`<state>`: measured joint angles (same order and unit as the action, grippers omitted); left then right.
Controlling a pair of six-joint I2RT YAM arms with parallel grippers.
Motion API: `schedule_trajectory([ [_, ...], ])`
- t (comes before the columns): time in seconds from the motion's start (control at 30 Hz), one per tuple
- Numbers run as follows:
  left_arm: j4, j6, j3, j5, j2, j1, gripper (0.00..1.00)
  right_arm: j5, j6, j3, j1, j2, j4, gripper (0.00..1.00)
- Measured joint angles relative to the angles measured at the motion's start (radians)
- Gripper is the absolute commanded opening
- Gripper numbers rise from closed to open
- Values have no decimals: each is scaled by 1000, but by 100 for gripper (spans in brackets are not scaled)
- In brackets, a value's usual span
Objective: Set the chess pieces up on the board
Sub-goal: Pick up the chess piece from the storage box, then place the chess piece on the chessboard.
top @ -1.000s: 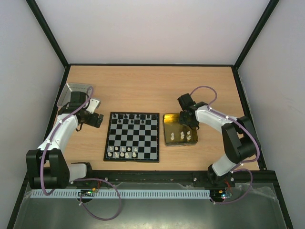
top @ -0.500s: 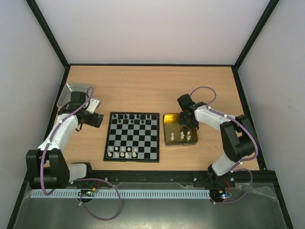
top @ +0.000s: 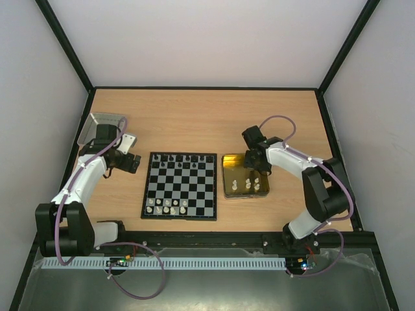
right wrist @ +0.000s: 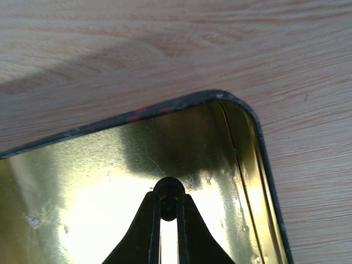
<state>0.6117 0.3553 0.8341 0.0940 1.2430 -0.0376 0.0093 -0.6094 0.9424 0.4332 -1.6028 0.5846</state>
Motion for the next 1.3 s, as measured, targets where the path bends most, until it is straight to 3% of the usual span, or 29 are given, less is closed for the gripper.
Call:
schedule_trajectory([
  [0.2, 0, -1, 0, 3, 0, 0, 94, 25, 0, 59, 32, 38, 47, 2],
  [0.67, 0, -1, 0, 3, -3, 0, 94, 37, -77, 368, 343, -54, 124, 2],
  [0.93, -1, -1, -2, 2, -9, 0, 94, 25, -106, 385, 424, -153, 126, 2],
  [1.3, -1, 0, -5, 2, -12, 0, 94, 14, -112, 373, 433, -182, 114, 3],
])
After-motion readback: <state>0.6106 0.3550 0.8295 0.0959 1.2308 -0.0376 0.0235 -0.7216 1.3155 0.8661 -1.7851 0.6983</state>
